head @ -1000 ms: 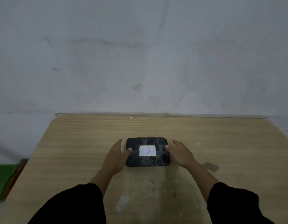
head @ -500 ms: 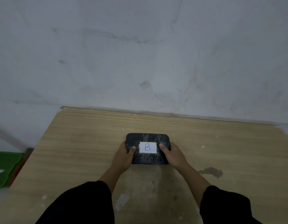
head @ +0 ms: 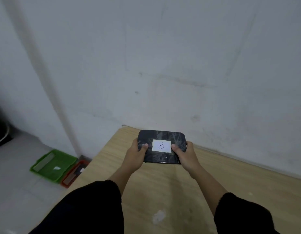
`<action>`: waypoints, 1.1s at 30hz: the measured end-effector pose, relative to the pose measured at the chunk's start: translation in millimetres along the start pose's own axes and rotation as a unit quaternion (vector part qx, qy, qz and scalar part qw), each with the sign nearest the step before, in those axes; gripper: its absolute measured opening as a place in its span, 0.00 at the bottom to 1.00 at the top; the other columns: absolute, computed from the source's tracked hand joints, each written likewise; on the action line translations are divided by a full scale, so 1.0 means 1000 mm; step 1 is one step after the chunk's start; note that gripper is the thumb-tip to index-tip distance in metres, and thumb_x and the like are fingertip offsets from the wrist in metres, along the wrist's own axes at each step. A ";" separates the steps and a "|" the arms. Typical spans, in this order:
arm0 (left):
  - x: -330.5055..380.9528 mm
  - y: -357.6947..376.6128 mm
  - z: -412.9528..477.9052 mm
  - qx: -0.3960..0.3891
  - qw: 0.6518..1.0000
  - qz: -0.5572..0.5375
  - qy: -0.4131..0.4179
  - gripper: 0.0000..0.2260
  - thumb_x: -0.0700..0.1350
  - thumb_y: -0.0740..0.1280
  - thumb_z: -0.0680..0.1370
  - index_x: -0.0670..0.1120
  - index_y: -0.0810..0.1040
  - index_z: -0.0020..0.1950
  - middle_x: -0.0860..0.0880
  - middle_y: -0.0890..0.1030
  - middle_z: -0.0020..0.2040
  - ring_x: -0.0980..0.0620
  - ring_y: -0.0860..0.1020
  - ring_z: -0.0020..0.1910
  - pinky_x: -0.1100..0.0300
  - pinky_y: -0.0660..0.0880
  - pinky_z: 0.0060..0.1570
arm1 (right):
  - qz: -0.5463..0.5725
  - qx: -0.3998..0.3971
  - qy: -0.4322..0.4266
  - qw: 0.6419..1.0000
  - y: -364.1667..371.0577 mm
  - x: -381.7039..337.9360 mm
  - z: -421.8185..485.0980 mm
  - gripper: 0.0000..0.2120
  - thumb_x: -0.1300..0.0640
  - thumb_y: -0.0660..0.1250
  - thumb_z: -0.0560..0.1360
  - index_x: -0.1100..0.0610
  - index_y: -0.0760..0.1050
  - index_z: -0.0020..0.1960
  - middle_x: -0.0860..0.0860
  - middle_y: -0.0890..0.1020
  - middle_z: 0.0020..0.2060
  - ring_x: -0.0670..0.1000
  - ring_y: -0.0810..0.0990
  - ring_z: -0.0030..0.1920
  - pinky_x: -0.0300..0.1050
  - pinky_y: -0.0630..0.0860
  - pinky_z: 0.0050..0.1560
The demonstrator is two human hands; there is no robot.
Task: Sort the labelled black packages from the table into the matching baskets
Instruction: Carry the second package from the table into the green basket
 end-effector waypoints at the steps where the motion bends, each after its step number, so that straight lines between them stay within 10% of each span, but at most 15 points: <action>1: -0.001 -0.014 -0.002 0.012 1.000 0.002 0.001 0.15 0.49 0.59 0.78 0.51 0.68 0.64 0.55 0.76 0.53 0.53 0.75 0.51 0.61 0.68 0.47 | -0.002 -0.010 -0.007 1.000 0.012 -0.007 -0.001 0.24 0.45 0.67 0.72 0.53 0.62 0.61 0.47 0.75 0.49 0.52 0.77 0.52 0.49 0.74 0.53; 33: -0.184 -0.564 -0.027 0.201 0.976 -0.012 -0.082 0.15 0.46 0.60 0.78 0.47 0.69 0.65 0.47 0.78 0.58 0.47 0.76 0.57 0.51 0.72 0.61 | -0.047 -0.223 -0.081 0.970 0.591 -0.151 -0.074 0.19 0.44 0.65 0.72 0.48 0.62 0.57 0.41 0.74 0.44 0.44 0.76 0.45 0.39 0.71 0.42</action>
Point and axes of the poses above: each hand's wrist, its own z-axis towards the middle knuckle, its own y-axis out of the palm, x = y × z, the point moved 9 cm from there along z, towards the middle knuckle
